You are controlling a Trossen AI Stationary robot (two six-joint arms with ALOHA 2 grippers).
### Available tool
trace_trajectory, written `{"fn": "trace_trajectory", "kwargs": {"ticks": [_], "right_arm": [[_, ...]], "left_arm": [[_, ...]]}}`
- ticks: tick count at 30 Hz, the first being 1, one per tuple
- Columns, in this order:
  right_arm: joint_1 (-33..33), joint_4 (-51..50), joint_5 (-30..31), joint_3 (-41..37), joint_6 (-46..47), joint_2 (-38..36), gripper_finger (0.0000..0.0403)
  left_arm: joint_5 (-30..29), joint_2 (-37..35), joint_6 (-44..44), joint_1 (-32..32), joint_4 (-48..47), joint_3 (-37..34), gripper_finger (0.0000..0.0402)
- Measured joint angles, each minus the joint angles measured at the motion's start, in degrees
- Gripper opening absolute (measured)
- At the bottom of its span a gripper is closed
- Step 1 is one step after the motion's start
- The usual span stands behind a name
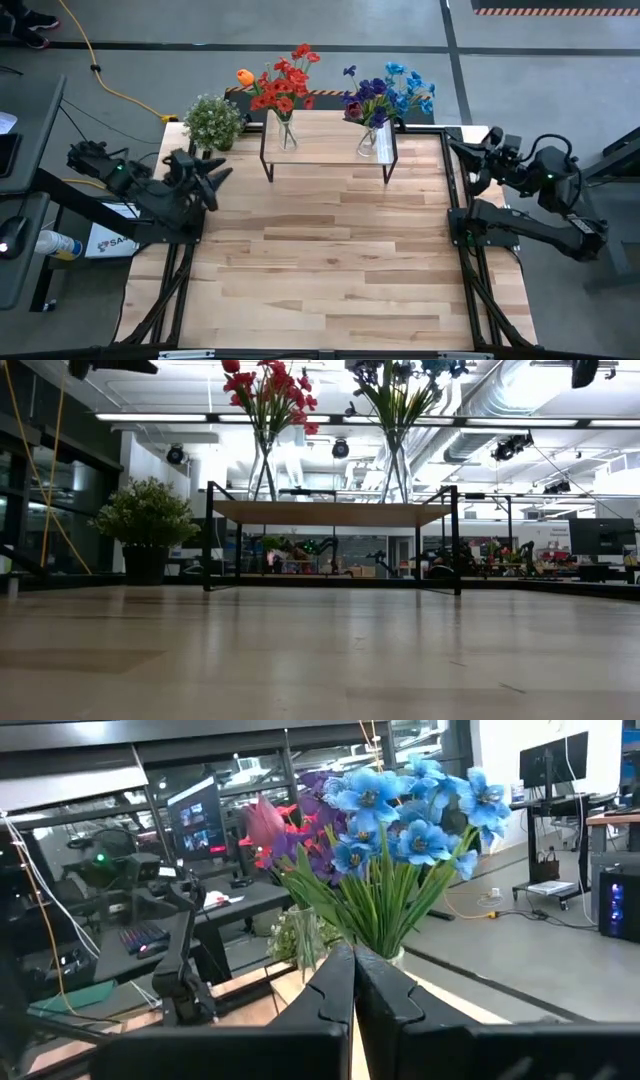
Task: Pick and place flowers into a vace then onto a shelf
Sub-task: Return to Home Position
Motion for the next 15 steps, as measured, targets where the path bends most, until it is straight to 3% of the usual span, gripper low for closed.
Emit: {"fn": "trace_trajectory", "kwargs": {"ticks": [10,13,15], "right_arm": [[-0.01,-9.82,-1.71,0.01,-1.03,-5.28,0.0000],[-0.01,-12.38,-2.34,0.01,-2.91,-6.11,0.0000],[0.01,-13.60,-2.65,0.01,-1.52,-6.54,0.0001]], "left_arm": [[9.91,-9.89,-0.05,0.00,-10.15,0.02,0.0026],[13.24,-11.08,-0.72,0.00,-11.78,0.02,0.0023],[15.04,-11.22,-2.67,0.00,-13.34,0.02,0.0043]]}}
